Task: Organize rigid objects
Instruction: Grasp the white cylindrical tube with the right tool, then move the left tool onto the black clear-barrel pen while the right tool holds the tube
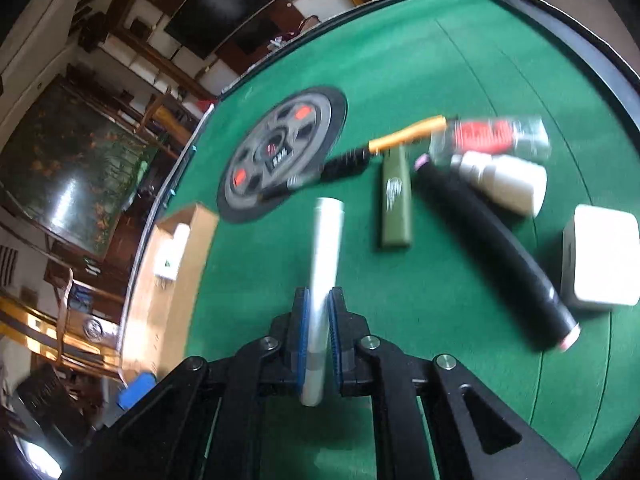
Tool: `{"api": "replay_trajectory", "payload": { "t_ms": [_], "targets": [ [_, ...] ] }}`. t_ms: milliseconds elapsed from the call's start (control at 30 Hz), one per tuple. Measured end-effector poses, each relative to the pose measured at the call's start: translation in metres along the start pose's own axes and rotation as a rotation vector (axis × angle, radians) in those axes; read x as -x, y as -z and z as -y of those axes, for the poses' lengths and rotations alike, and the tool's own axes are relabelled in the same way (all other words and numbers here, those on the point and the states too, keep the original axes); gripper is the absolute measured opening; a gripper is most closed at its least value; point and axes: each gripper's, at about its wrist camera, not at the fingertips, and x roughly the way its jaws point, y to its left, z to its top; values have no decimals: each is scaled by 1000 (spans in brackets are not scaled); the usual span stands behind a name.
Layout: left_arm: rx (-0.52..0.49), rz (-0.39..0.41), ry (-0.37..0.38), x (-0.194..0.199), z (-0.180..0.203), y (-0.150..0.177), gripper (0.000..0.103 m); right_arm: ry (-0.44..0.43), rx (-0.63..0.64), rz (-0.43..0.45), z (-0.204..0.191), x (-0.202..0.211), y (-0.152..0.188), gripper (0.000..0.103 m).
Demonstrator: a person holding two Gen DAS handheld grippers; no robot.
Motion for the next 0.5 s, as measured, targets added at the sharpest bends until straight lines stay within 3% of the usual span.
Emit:
{"api": "replay_trajectory", "payload": {
  "t_ms": [67, 200, 267, 333, 400, 433, 467, 500],
  "targets": [
    [-17, -15, 7, -1, 2, -5, 86, 86, 67, 9, -12, -3, 9, 9],
    [-95, -20, -20, 1, 6, -31, 86, 108, 103, 32, -25, -9, 11, 17],
    [-136, -25, -35, -3, 7, -51, 86, 150, 111, 52, -26, -16, 7, 48],
    [-172, -27, -57, -13, 8, -70, 86, 153, 100, 62, -27, -25, 6, 53],
    [-232, -51, -69, -31, 12, -86, 86, 195, 148, 76, -35, -28, 8, 50],
    [-258, -70, -69, -44, 14, -92, 86, 238, 167, 64, -38, -30, 8, 25],
    [-278, -92, -69, -57, 16, -98, 86, 256, 169, 51, -37, -31, 7, 16],
    [-290, -115, -71, -71, 17, -104, 83, 237, 148, 47, -32, -28, 6, 15]
  ]
}}
